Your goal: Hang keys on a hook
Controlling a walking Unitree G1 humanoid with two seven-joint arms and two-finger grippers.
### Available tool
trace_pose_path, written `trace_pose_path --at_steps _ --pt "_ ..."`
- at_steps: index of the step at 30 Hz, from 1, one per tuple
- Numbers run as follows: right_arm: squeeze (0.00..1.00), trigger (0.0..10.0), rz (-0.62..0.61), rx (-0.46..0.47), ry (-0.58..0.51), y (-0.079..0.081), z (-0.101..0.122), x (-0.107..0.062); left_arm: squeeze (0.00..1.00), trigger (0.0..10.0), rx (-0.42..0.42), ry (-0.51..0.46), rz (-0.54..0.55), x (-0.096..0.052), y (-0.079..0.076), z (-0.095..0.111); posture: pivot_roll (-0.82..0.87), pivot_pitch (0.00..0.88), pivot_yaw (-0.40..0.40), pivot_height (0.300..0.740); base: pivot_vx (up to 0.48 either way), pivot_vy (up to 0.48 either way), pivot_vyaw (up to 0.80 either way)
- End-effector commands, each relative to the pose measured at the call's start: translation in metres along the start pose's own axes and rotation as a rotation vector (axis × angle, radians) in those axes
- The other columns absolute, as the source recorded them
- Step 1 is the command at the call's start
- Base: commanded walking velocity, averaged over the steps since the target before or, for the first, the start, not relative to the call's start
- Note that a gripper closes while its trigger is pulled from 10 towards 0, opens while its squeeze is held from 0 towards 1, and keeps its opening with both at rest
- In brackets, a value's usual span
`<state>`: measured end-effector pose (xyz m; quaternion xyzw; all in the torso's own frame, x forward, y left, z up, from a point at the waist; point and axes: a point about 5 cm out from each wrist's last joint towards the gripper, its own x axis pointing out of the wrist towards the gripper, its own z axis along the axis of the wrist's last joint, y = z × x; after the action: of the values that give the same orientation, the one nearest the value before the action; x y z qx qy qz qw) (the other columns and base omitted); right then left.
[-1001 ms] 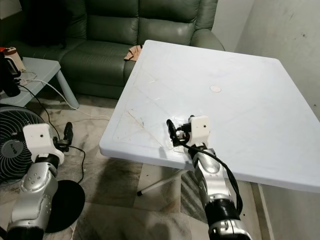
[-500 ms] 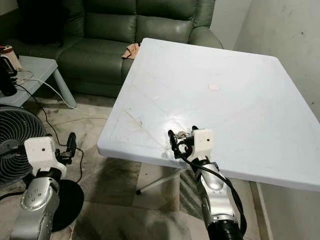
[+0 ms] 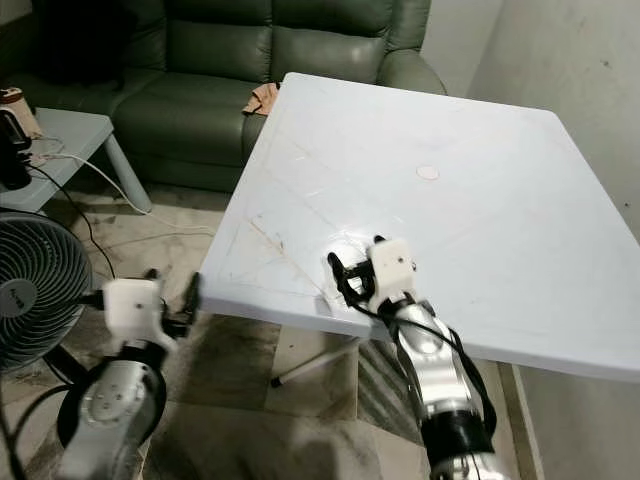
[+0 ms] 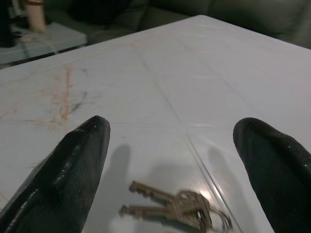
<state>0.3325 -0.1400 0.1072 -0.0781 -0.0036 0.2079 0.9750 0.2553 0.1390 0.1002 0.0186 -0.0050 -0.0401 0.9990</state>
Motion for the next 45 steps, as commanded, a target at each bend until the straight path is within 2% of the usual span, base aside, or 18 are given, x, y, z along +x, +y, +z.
trace_pose_path --at_steps 1,5,7,12,14,20,23,33,34,35,36,37,38,39,40,42,43,45 --pt "0.0 10.0 0.071 -0.023 0.006 0.001 0.0 0.003 0.0 10.0 0.04 -0.007 -0.016 -0.001 -0.002 0.002 0.0 0.116 -0.06 0.74 0.0 0.0 0.0" --pt "0.0 10.0 0.136 -0.058 -0.011 0.001 0.003 0.008 0.0 10.0 0.015 -0.003 -0.033 -0.001 -0.009 0.002 0.0 0.116 -0.058 0.74 0.0 0.0 0.0" --pt "0.0 10.0 0.176 -0.074 0.002 -0.002 0.003 0.012 0.0 10.0 0.048 -0.016 -0.067 -0.002 -0.016 0.004 0.0 0.117 -0.06 0.74 0.0 0.0 0.0" --pt "0.0 10.0 0.188 -0.075 0.002 -0.004 0.003 0.014 0.0 10.0 0.054 -0.017 -0.07 -0.002 -0.017 0.004 0.01 0.117 -0.061 0.74 0.0 0.0 0.0" --pt "0.0 10.0 0.267 -0.074 0.032 -0.022 0.012 0.017 0.0 10.0 0.059 -0.012 -0.078 0.0 -0.019 0.003 0.0 0.108 -0.06 0.74 0.0 0.0 0.0" --pt "0.0 10.0 0.228 -0.115 0.072 -0.038 0.014 0.019 0.0 10.0 0.062 -0.021 -0.079 0.003 -0.02 0.006 0.0 0.111 -0.06 0.74 0.0 0.0 0.0" --pt "0.0 10.0 0.208 -0.107 0.088 -0.048 0.015 0.018 0.0 10.0 0.065 -0.023 -0.074 0.003 -0.02 0.007 0.0 0.113 -0.06 0.74 0.0 0.0 0.0" --pt "0.0 10.0 0.226 -0.149 0.158 -0.062 0.007 0.008 0.0 10.0 0.059 -0.023 -0.074 0.002 -0.021 0.009 0.0 0.122 -0.057 0.74 0.0 0.0 0.0" --pt "0.0 8.5 0.234 -0.16 0.157 -0.062 0.006 0.006 0.0 10.0 0.076 -0.029 -0.087 0.002 -0.023 0.01 0.0 0.123 -0.056 0.74 0.0 0.0 0.0" --pt "0.0 8.5 0.24 -0.168 0.156 -0.062 0.005 0.006 0.0 10.0 0.089 -0.034 -0.097 0.001 -0.025 0.011 0.0 0.124 -0.055 0.74 0.0 0.0 0.0" --pt "0.0 8.1 0.246 -0.175 0.158 -0.062 0.004 0.005 0.0 10.0 0.102 -0.038 -0.105 0.001 -0.026 0.011 0.0 0.124 -0.055 0.74 0.0 0.0 0.0" --pt "0.0 9.5 0.253 -0.172 0.166 -0.061 0.002 0.004 0.0 10.0 0.101 -0.036 -0.119 0.0 -0.029 0.01 0.0 0.125 -0.054 0.74 0.0 0.0 0.0" --pt "0.0 10.0 0.265 -0.17 0.165 -0.06 0.001 0.003 0.0 10.0 0.096 -0.032 -0.123 0.0 -0.03 0.009 0.0 0.125 -0.054 0.74 0.0 0.0 0.0" --pt "0.0 9.0 0.287 -0.176 0.164 -0.058 -0.001 0.001 0.0 10.0 0.098 -0.029 -0.131 -0.001 -0.032 0.008 -0.01 0.129 -0.05 0.74 0.0 0.0 0.0" --pt "0.0 7.5 0.289 -0.186 0.169 -0.057 -0.003 0.001 0.0 10.0 0.103 -0.033 -0.142 -0.001 -0.033 0.009 -0.01 0.129 -0.05 0.74 0.0 0.0 0.0" --pt "0.0 7.3 0.289 -0.196 0.178 -0.056 -0.005 0.0 0.0 10.0 0.105 -0.038 -0.154 -0.002 -0.035 0.01 -0.01 0.131 -0.044 0.74 0.0 0.0 0.0" --pt "0.0 4.9 0.296 -0.196 0.179 -0.055 -0.006 -0.001 0.0 10.0 0.103 -0.035 -0.155 -0.002 -0.036 0.01 -0.01 0.131 -0.044 0.74 0.0 0.0 0.0" --pt "0.0 4.9 0.308 -0.193 0.175 -0.055 -0.007 -0.002 0.0 10.0 0.103 -0.031 -0.153 -0.002 -0.036 0.01 -0.01 0.131 -0.044 0.74 0.0 0.0 0.0"
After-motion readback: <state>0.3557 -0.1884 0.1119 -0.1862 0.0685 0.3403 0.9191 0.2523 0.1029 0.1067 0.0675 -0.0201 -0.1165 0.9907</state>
